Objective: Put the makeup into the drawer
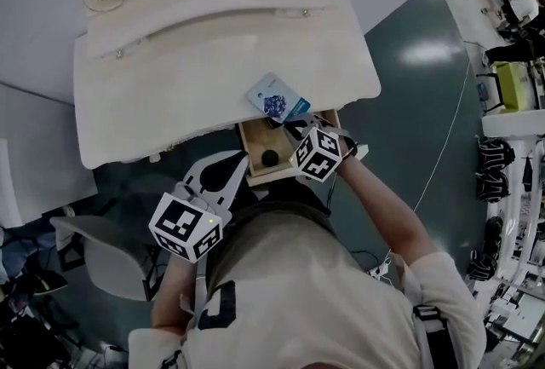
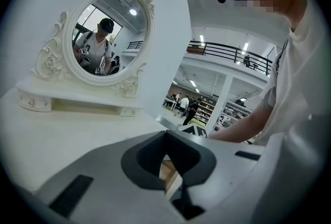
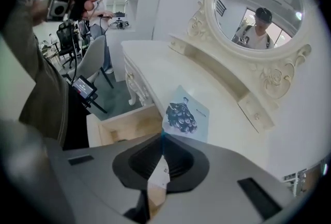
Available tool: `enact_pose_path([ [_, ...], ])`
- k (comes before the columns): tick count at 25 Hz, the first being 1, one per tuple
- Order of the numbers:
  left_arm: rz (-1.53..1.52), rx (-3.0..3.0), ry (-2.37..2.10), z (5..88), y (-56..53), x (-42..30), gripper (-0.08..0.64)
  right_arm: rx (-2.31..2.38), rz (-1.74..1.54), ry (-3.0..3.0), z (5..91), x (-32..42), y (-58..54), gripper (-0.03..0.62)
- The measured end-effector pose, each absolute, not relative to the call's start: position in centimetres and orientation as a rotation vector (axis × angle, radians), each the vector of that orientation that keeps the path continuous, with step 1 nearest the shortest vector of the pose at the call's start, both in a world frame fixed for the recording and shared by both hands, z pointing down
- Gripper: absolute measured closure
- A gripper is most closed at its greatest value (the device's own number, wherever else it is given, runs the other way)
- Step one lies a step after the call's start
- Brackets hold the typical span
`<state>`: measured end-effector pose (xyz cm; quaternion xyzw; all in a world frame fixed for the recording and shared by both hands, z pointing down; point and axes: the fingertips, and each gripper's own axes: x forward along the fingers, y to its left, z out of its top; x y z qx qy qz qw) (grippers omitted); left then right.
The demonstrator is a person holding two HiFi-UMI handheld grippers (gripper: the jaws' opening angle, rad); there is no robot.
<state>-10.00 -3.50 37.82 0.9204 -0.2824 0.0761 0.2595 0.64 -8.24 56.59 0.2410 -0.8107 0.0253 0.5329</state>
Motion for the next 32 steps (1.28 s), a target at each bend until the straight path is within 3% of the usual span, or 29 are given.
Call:
enact_pose_path([
  [9, 0.232, 2.540, -0.616, 37.9, -2.7, -7.8, 0.529, 0.551, 0.283, -2.082, 49.5, 0.4, -2.6, 0.557],
  [16, 0.251, 2.553, -0.586, 37.5, -1.9, -4.4, 0.529, 0.503, 0.452, -2.044, 50.6, 4.4, 0.2, 0.560],
  [28, 0.300, 2.495, -0.812, 37.5, -2.6, 0.7, 0.529, 0.630, 0.198, -1.846, 58.1, 10.8, -5.1, 0.560],
  [32, 0.294, 2.471, -0.887, 37.5, -3.1, 1.2, 0.529, 0.737, 0.165, -1.867, 57.1, 11.5, -7.0, 0.560],
])
